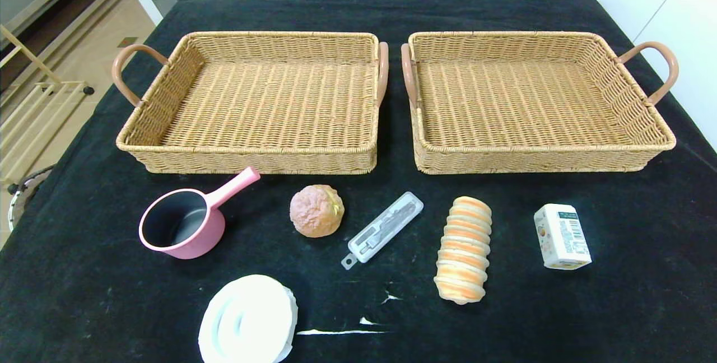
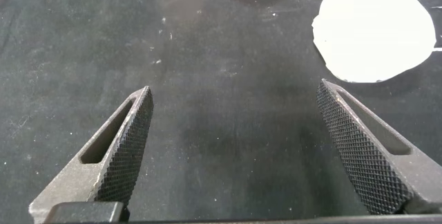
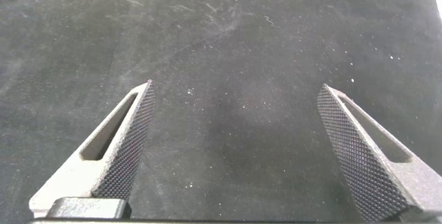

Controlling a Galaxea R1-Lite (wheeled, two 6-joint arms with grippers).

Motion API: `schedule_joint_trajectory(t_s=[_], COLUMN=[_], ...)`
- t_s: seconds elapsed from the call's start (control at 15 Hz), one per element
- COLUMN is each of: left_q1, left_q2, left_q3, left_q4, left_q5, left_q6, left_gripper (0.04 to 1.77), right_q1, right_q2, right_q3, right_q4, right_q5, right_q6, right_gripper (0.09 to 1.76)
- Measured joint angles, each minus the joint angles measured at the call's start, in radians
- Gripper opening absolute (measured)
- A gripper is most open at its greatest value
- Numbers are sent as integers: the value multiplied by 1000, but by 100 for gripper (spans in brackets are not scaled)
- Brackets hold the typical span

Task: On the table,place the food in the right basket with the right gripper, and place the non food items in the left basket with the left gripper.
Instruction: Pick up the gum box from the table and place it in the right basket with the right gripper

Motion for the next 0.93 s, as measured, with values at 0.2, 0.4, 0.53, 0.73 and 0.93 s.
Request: schedule_joint_trajectory(t_s=[0.2, 0.4, 0.53, 0.73, 0.93], left_q1=[0, 0, 0, -1, -12], left_q2=[0, 0, 0, 24, 133], left_q3=[0, 0, -7, -116, -218], left_q4=[1, 1, -2, 16, 19], left_q5=[-1, -1, 1, -8, -88], left_q6=[0, -1, -3, -37, -52], left_gripper=[172, 172, 172, 172, 172], right_q1=[1, 1, 1, 4, 22], right_q2=[0, 0, 6, 78, 204], right_q3=[0, 0, -4, -114, -237], right_q4=[-1, 1, 9, 34, 38], right_q5=[-4, -10, -8, 35, 110], right_q6=[10, 16, 16, 64, 86], right_gripper=[171, 171, 171, 171, 171])
